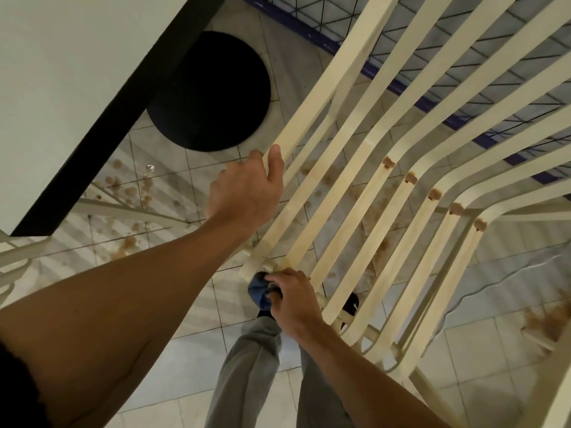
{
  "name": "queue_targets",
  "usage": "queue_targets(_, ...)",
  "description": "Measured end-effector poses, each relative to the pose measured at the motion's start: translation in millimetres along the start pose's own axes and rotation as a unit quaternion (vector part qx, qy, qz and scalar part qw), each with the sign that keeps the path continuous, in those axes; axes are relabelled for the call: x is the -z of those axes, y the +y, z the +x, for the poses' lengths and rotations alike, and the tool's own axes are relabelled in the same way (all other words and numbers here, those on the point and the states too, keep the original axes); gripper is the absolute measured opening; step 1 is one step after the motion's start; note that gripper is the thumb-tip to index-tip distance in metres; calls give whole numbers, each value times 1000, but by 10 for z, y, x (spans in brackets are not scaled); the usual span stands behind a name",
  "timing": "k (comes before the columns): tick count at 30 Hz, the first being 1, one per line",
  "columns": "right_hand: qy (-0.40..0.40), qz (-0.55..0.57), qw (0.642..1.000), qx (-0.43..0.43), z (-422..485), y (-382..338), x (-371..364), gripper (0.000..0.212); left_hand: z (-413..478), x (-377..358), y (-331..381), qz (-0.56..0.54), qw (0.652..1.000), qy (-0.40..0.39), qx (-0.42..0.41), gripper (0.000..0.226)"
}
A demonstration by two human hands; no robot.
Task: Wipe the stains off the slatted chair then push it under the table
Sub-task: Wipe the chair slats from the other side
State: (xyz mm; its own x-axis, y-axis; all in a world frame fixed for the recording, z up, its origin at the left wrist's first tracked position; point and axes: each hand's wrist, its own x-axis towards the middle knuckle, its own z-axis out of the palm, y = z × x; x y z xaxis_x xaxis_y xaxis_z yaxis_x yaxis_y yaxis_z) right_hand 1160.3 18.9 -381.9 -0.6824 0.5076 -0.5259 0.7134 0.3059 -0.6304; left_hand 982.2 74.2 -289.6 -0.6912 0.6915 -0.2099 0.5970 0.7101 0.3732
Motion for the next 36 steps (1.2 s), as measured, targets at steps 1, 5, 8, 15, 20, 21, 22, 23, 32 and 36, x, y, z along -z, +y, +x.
queue_targets(1, 25, 9, 1000, 3, 55, -31, 32, 31, -4, 10, 5, -1, 1000, 1, -1, 59)
queue_targets(5, 90, 13, 996, -16, 322, -170, 175, 34, -4, 6, -11, -5, 1000, 0, 2, 62)
queue_targets(8, 72, 2, 997, -34, 457, -209, 146, 37, 0, -10, -16, -12, 1000, 2, 0, 64)
queue_targets(15, 10, -9, 1000, 1, 285, -161, -45, 32, -16, 21, 11, -16, 1000, -3, -7, 59)
queue_targets(20, 5, 92, 994, -58, 224, -173, -72, 35, -15, 14, 1, -21, 1000, 0, -7, 62)
queue_targets(21, 11, 119, 990, -74, 211, -170, -42, 35, -13, 6, -4, -20, 1000, -1, -9, 63)
queue_targets(22, 19, 143, 986, -86, 205, -154, -4, 34, -8, -4, -21, -22, 1000, -2, -11, 65)
queue_targets(23, 31, 160, 982, -95, 202, -134, 48, 33, 0, -12, -38, -28, 1000, -3, -13, 67)
queue_targets(32, 156, 238, 950, -130, 346, 288, 976, 19, -14, 82, 99, -55, 998, -30, 10, 39)
queue_targets(36, 211, 209, 946, -128, 437, 566, 1402, 20, 26, 116, 151, -25, 999, -43, 7, 46)
